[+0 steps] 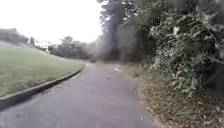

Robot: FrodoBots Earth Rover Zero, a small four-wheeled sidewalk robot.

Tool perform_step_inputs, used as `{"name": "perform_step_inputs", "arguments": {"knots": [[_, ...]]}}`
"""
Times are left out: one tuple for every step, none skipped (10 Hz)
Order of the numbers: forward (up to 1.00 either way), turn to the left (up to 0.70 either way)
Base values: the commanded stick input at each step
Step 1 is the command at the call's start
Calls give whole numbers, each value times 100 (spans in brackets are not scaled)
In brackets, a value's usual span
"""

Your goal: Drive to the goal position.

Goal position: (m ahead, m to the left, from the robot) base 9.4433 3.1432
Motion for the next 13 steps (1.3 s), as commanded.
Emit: {"name": "perform_step_inputs", "arguments": {"knots": [[0,45],[0,45],[0,45],[0,45],[0,45],[0,45],[0,45],[0,45],[0,45],[0,45],[0,45],[0,45],[0,30]]}}
